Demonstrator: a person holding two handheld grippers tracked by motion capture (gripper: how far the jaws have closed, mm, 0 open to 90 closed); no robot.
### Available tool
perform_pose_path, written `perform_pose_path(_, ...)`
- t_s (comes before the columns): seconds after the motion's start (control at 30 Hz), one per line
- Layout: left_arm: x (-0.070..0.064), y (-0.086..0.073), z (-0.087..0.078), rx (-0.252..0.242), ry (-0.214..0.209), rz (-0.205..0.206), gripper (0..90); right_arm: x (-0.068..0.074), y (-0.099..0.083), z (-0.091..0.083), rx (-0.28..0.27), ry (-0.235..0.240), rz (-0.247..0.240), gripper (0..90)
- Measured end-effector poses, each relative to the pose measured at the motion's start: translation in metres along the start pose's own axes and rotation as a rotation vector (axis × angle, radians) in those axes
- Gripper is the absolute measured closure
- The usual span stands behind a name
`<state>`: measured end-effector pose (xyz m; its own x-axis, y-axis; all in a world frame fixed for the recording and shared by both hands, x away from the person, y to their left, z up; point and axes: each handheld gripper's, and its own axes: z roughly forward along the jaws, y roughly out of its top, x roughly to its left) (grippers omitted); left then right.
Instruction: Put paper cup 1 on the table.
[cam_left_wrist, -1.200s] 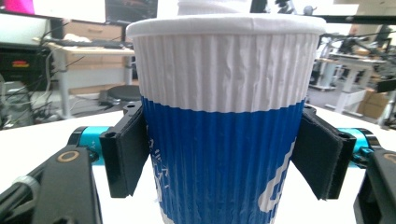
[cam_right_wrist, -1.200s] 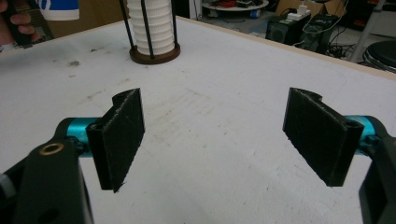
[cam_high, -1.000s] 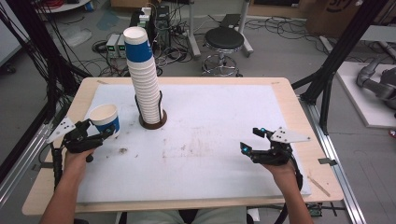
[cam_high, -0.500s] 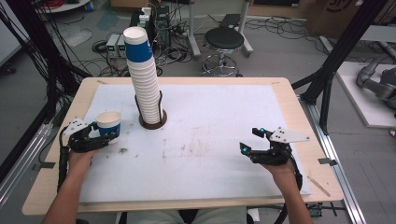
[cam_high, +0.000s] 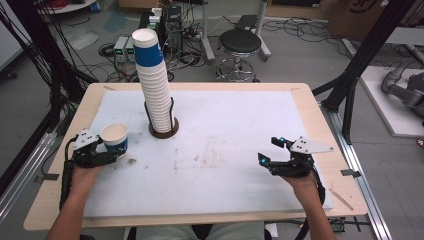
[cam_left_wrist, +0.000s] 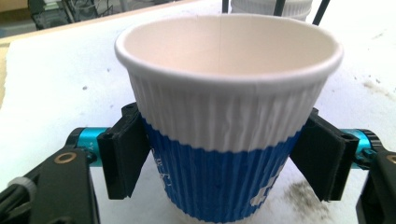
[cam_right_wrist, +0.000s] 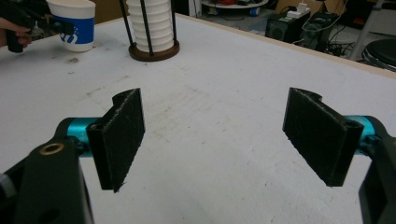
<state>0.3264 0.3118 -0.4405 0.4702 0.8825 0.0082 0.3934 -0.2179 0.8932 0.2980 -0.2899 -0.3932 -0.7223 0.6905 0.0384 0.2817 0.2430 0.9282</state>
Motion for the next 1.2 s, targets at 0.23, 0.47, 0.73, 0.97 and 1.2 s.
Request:
perform_pose_path(0.23, -0.003, -0.005, -0.007, 0.079, 0.011, -0.016, 21.4, -0.001, 0.0, 0.0, -0.002, 0.001, -0.004, 21.4)
perform_pose_path(0.47, -0.005, -0.006, -0.015, 0.061, -0.024, -0.039, 19.0, 0.0, 0.0, 0.0, 0.001, 0.005, -0.002, 21.4)
perform_pose_path(0.73, -0.003, -0.015, -0.042, 0.052, -0.005, -0.08, 19.0, 0.0, -0.001, -0.001, 0.004, 0.002, -0.001, 21.4)
perform_pose_path(0.97, -0.007, -0.005, -0.069, -0.142, -0.024, -0.116, 19.0, -0.001, 0.001, -0.001, -0.005, -0.004, 0.002, 21.4)
perform_pose_path(1.2, -0.02, 0.013, -0.075, -0.282, -0.058, -0.126, 16.5, -0.002, 0.0, -0.001, -0.006, -0.009, 0.007, 21.4)
